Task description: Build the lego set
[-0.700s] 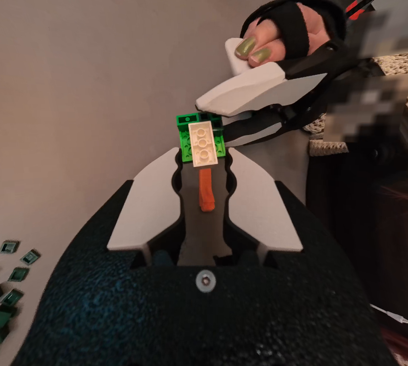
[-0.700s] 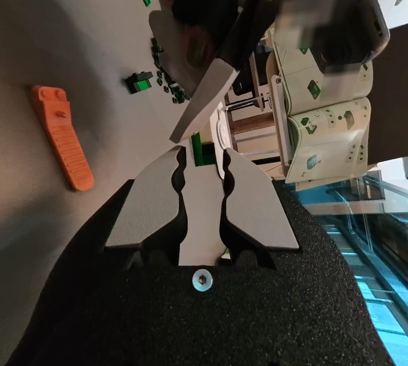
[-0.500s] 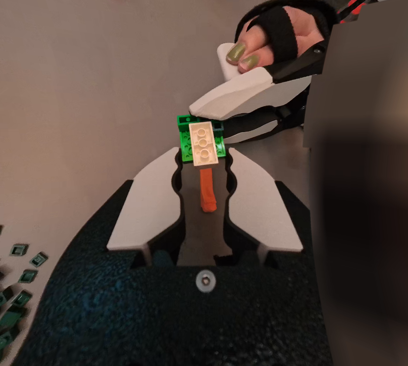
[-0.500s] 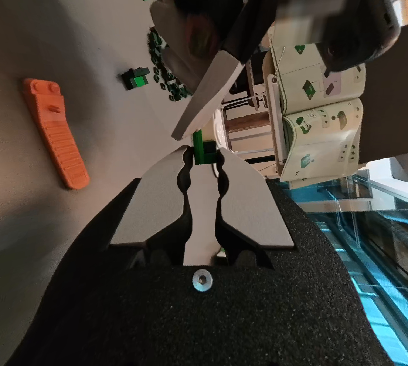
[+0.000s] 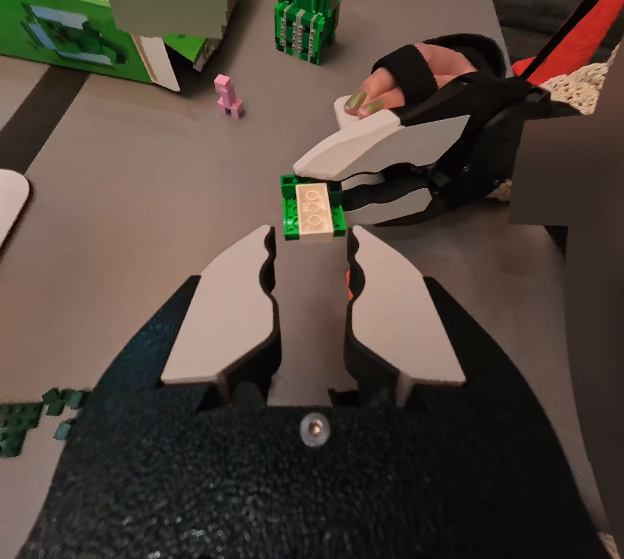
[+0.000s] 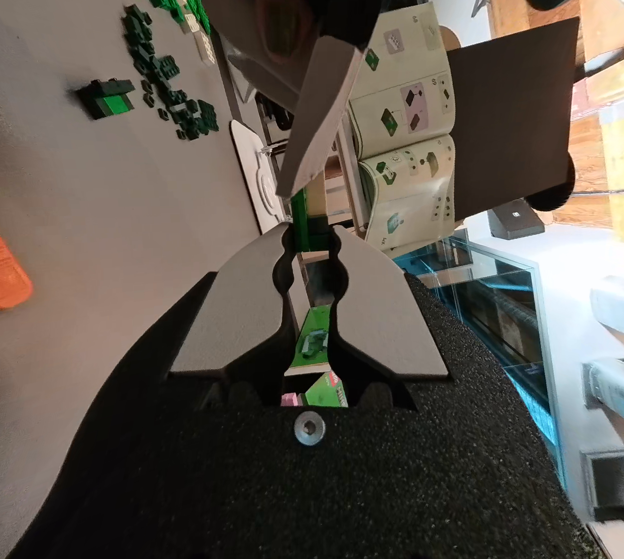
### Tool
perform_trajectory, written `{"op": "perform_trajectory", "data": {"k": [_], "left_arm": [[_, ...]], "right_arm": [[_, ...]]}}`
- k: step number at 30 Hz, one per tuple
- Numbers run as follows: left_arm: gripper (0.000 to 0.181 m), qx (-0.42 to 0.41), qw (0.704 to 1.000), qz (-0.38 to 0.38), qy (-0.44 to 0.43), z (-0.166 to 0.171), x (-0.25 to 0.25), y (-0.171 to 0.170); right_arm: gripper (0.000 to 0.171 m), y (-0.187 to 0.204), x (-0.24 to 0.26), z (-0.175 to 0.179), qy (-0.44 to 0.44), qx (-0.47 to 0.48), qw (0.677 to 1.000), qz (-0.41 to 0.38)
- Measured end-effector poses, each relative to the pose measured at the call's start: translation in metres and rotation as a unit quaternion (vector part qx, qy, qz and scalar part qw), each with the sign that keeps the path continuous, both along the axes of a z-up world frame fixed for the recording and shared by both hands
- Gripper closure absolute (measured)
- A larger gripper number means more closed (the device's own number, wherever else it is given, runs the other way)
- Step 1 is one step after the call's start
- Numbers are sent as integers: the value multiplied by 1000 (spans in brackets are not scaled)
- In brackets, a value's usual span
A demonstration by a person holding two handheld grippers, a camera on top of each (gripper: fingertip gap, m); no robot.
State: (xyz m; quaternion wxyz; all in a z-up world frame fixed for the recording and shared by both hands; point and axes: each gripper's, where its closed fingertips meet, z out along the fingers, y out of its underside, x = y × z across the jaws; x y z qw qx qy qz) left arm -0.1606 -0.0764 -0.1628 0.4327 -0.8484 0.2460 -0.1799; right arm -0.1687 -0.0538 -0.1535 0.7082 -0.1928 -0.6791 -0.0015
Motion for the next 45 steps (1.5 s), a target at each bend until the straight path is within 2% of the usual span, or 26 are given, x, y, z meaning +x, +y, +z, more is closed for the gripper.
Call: {"op": "perform_trajectory", "data": {"k": [4, 11, 18, 22, 26, 32, 35, 37, 45], "left_arm": [[147, 0, 1000, -3, 13, -2, 3, 2], [147, 36, 998, -11, 44, 2, 4, 4], [146, 56, 998, 2, 39, 6, 5, 10], [129, 56, 998, 9, 37, 5, 5, 12], [146, 62, 998, 4, 30, 9, 7, 11], [146, 39, 999, -3, 30, 3, 5, 7], [140, 22, 999, -5, 33, -3, 6, 6], [145, 30, 999, 2, 38, -3, 5, 9], [141, 59, 997, 1, 49, 3, 6, 12]], "right_arm": [[153, 1, 1, 3, 7, -3, 1000, -8], [153, 4, 3, 8, 24, 20, 999, -18], [153, 8, 5, 13, 33, 39, 998, -32], [153, 8, 5, 10, 29, 41, 998, -31], [153, 6, 4, 10, 29, 38, 998, -29], [153, 3, 3, 5, 18, 34, 999, -24], [153, 3, 3, 9, 26, 30, 999, -25], [153, 5, 3, 10, 26, 30, 999, -29], [153, 6, 5, 9, 27, 32, 999, -28]]}}
